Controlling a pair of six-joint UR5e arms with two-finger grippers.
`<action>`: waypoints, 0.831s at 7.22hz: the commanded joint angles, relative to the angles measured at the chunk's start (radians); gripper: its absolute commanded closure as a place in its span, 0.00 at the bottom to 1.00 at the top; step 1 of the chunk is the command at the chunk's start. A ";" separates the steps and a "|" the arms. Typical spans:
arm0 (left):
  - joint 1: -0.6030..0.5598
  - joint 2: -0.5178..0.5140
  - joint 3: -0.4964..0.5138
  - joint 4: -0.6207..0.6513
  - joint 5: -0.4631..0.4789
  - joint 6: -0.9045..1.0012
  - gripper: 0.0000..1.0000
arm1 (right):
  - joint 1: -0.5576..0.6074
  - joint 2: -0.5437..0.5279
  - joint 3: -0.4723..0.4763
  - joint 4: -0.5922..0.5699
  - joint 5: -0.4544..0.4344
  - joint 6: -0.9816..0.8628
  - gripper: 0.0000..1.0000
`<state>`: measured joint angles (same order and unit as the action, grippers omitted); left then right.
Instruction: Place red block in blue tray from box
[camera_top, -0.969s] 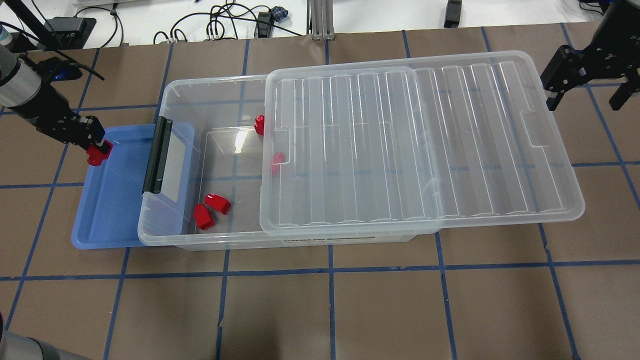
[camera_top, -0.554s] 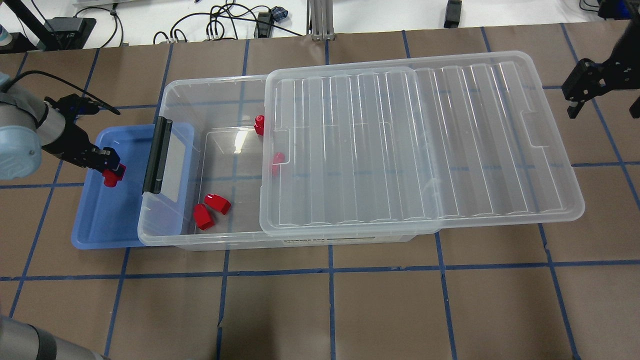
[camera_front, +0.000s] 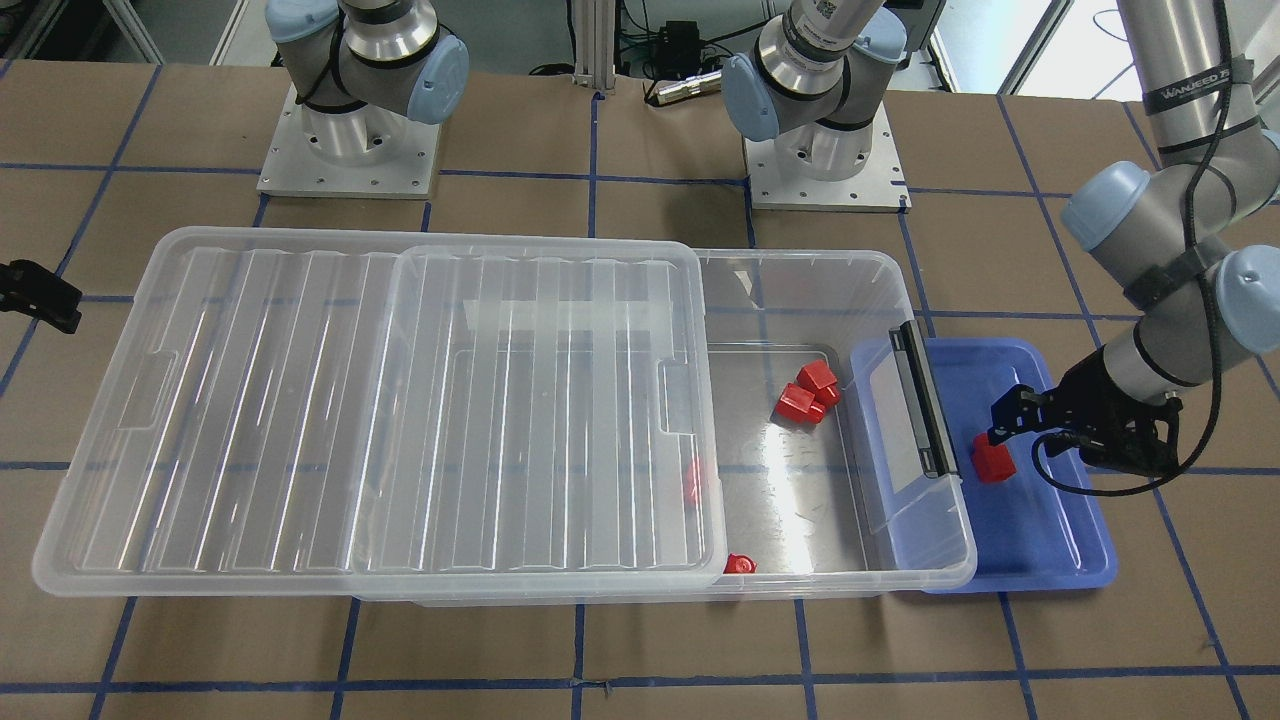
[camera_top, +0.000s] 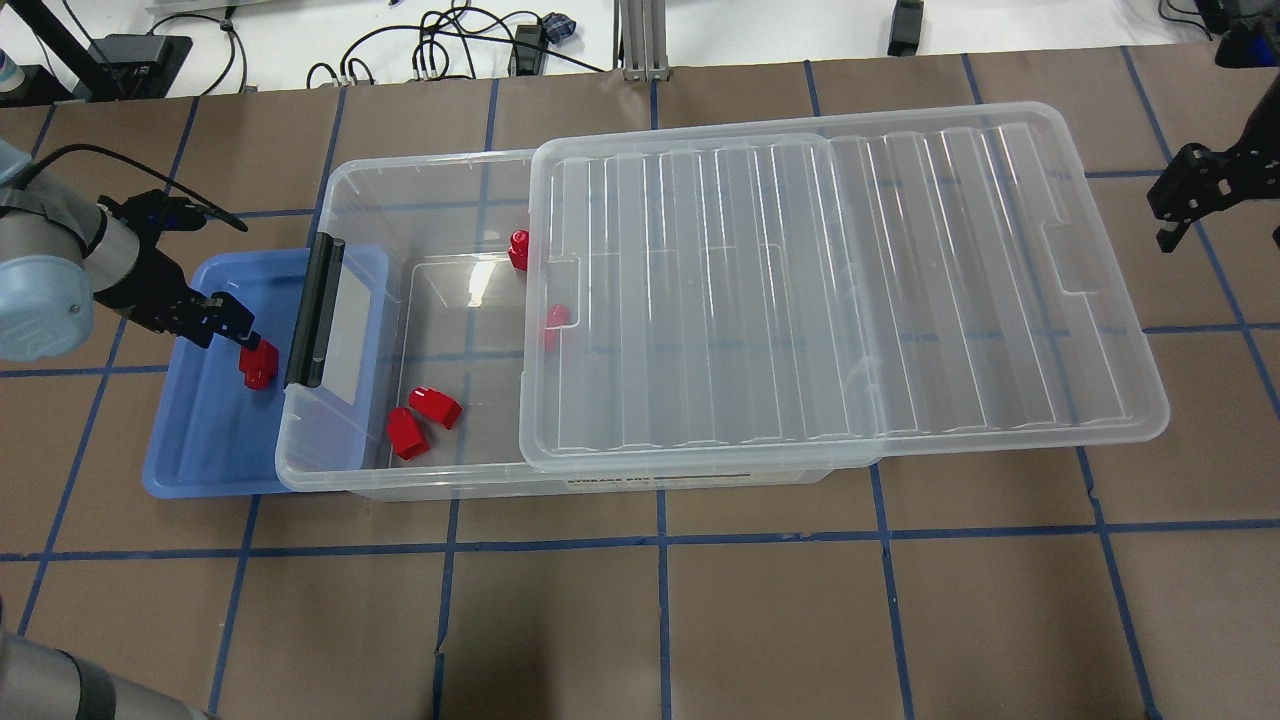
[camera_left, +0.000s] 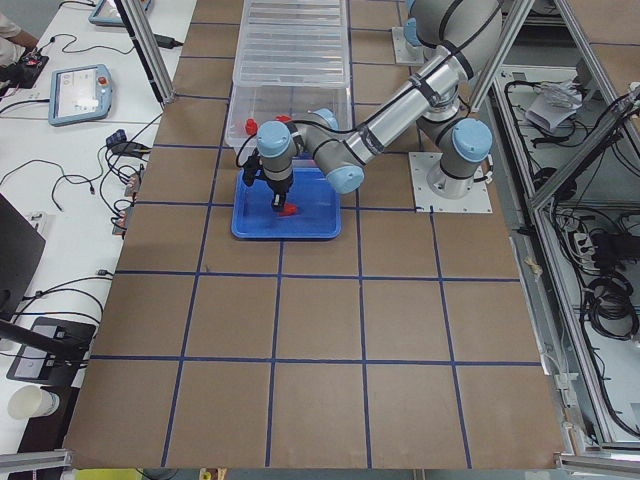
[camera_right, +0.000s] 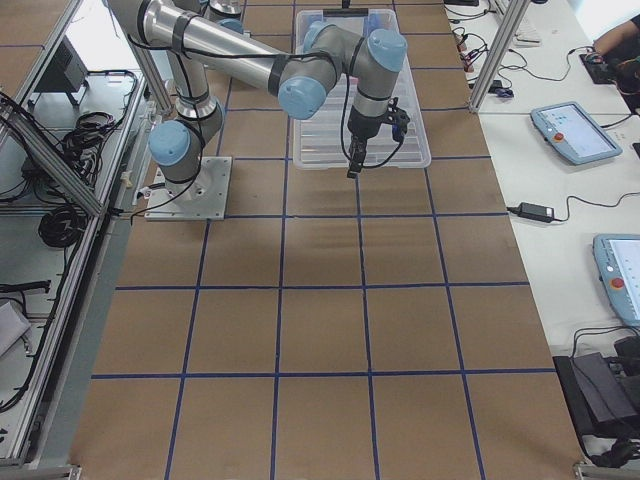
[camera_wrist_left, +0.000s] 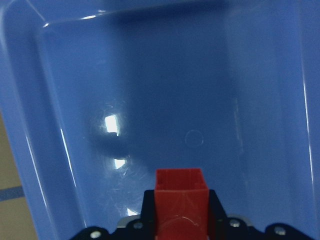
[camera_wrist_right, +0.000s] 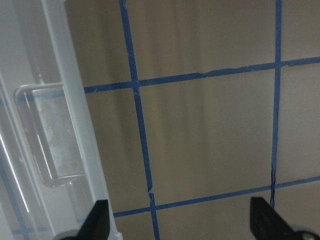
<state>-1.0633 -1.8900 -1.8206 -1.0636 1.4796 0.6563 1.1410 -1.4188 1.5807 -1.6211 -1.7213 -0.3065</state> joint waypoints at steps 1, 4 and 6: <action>-0.077 0.067 0.126 -0.224 0.052 -0.053 0.00 | -0.001 0.035 0.002 -0.006 0.000 0.000 0.00; -0.316 0.155 0.348 -0.484 0.077 -0.365 0.00 | -0.001 0.060 0.016 -0.054 -0.004 0.003 0.00; -0.420 0.230 0.359 -0.541 0.080 -0.510 0.00 | -0.001 0.092 0.016 -0.052 -0.003 0.013 0.00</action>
<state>-1.4196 -1.7055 -1.4751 -1.5586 1.5584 0.2342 1.1397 -1.3444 1.5958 -1.6738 -1.7245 -0.2971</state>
